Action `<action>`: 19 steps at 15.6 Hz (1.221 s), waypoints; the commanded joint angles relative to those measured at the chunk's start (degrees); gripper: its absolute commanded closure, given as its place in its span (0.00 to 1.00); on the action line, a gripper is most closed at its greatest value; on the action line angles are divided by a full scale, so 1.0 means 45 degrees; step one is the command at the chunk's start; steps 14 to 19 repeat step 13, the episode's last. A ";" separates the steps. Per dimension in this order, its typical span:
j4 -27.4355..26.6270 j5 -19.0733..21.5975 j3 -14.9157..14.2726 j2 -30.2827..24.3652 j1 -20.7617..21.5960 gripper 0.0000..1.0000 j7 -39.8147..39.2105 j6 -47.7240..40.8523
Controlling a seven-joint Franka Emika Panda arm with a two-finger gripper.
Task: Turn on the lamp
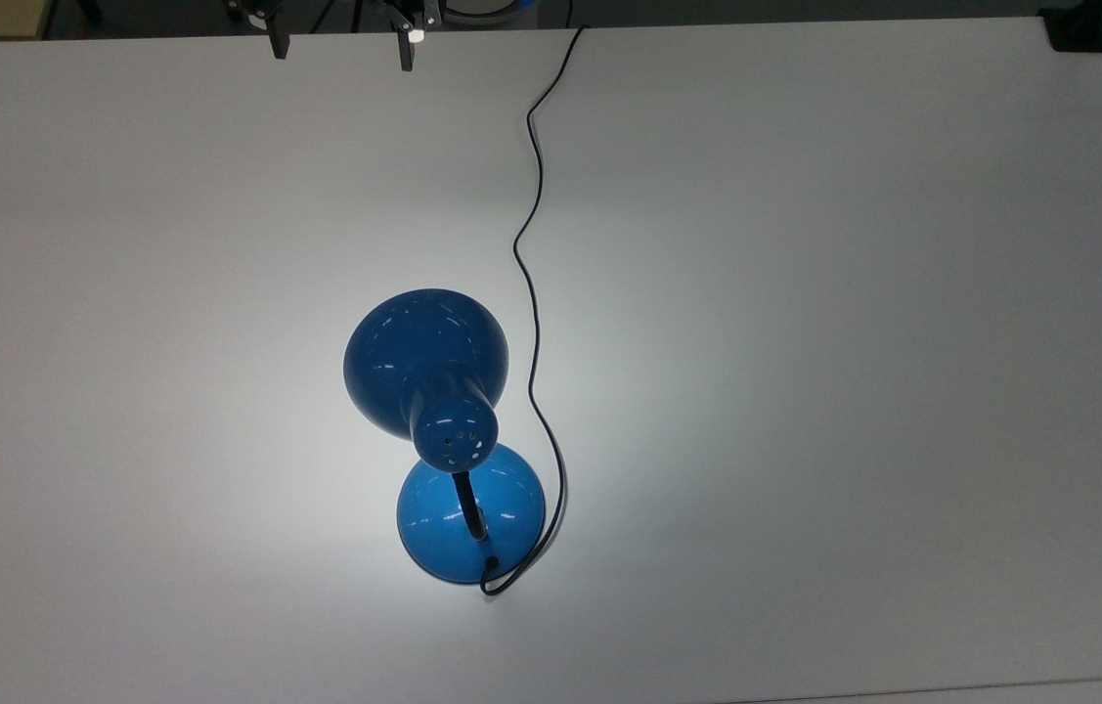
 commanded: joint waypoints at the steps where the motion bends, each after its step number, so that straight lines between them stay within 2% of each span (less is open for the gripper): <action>1: 0.0217 -0.0200 0.0045 0.0006 0.0100 0.00 0.0356 -0.0483; 19: 0.0119 -0.0200 0.0202 0.0025 0.0100 0.00 0.0375 -0.0463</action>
